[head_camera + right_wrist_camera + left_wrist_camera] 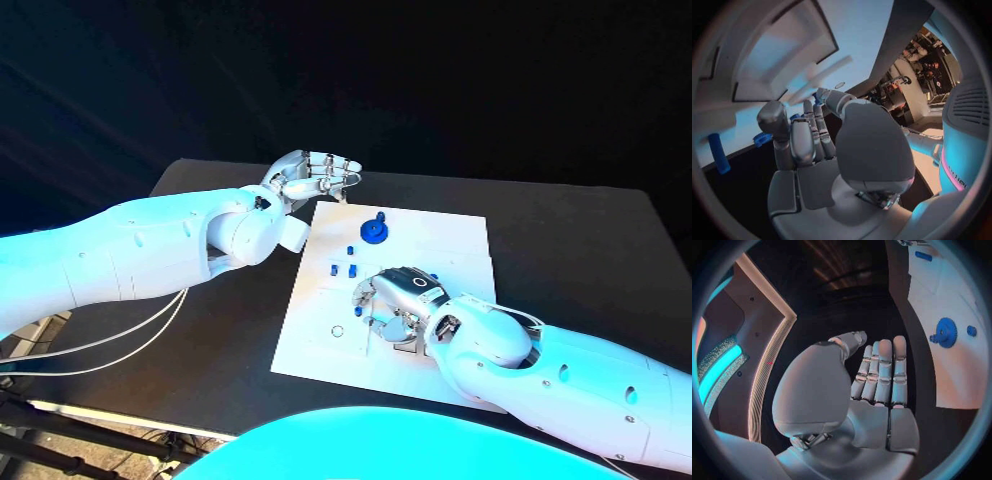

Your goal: Assemble the parts on the task board

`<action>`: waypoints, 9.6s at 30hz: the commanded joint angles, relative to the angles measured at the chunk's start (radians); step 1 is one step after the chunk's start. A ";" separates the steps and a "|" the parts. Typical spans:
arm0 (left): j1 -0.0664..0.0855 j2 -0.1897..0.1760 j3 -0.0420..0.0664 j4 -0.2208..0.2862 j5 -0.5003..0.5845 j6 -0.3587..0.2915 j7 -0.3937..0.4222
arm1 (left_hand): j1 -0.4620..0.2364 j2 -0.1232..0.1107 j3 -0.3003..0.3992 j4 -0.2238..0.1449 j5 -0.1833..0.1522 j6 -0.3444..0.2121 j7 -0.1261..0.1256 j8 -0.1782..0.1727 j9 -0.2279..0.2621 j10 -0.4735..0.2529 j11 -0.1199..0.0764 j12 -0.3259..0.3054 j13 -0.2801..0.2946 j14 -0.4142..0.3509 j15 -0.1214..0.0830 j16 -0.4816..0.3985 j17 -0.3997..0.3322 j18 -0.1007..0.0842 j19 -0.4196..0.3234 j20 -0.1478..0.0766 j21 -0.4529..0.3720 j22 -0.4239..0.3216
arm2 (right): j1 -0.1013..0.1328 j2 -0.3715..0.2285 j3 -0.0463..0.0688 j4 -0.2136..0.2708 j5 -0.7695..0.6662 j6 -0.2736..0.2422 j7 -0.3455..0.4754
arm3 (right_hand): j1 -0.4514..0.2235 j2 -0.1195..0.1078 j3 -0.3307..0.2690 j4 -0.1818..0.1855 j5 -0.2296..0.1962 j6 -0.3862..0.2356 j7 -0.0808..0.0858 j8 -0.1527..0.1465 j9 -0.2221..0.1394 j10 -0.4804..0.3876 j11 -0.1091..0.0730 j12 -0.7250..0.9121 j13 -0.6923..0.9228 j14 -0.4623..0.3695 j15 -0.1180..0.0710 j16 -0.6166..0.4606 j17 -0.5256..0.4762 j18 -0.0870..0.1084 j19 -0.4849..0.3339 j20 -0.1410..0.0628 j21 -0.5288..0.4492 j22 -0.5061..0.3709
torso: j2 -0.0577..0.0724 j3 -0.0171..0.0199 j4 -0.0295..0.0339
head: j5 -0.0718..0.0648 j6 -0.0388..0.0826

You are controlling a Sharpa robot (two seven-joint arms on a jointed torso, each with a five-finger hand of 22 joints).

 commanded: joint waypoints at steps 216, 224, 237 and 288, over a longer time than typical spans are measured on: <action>0.001 0.004 0.000 -0.022 0.007 0.044 -0.017 | -0.004 0.007 -0.019 0.004 0.001 -0.013 0.004 0.010 0.003 -0.027 0.003 0.020 0.000 -0.017 0.004 -0.008 -0.009 0.012 -0.003 0.009 -0.020 -0.006 | 0.028 -0.110 0.029 0.165 0.189 -0.035 0.017 | 0.005 0.014 -0.113 0.047 0.013 -0.144 -0.042 -0.160 0.028 0.186 -0.083 0.237 0.115 0.047 -0.066 0.090 0.081 -0.030 0.118 -0.061 0.170 0.149 | -0.001 0.0000 -0.0007 | -0.034 0.007; 0.001 -0.004 -0.001 -0.017 0.008 0.042 -0.015 | -0.005 0.007 -0.019 0.005 0.001 -0.013 0.004 0.010 0.003 -0.027 0.003 0.020 0.000 -0.017 0.005 -0.008 -0.009 0.012 -0.004 0.009 -0.021 -0.006 | 0.105 -0.313 0.036 0.210 0.529 -0.029 0.017 | -0.052 -0.006 -0.178 0.112 0.007 0.012 -0.021 -0.061 0.057 0.250 -0.063 0.390 0.222 0.053 -0.047 0.105 0.103 -0.035 0.127 -0.045 0.186 0.154 | -0.003 -0.0035 -0.0061 | -0.097 0.025; -0.001 -0.018 -0.002 0.002 0.009 0.039 -0.010 | -0.007 0.007 -0.020 0.006 0.001 -0.014 0.004 0.010 0.003 -0.028 0.004 0.021 0.000 -0.018 0.005 -0.008 -0.010 0.012 -0.004 0.010 -0.023 -0.007 | 0.101 -0.562 0.025 0.315 0.582 0.034 -0.116 | -0.117 0.086 -0.505 0.268 0.024 0.005 -0.051 0.099 0.132 0.402 -0.084 1.260 1.200 0.100 -0.064 0.235 0.357 -0.063 0.185 -0.060 0.366 0.194 | -0.011 -0.0046 -0.0242 | -0.161 0.026; -0.001 -0.022 -0.003 0.005 0.011 0.047 -0.017 | -0.009 0.008 -0.022 0.009 0.002 -0.016 0.004 0.012 0.004 -0.032 0.004 0.025 0.000 -0.020 0.006 -0.008 -0.011 0.013 -0.004 0.011 -0.028 -0.010 | -0.015 -0.391 0.017 0.242 0.402 0.078 -0.333 | -0.088 0.179 -0.681 0.264 0.027 0.056 -0.078 0.162 0.133 0.451 -0.106 1.309 1.293 0.112 -0.081 0.262 0.429 -0.074 0.201 -0.074 0.432 0.208 | -0.010 -0.0081 -0.0220 | -0.154 0.009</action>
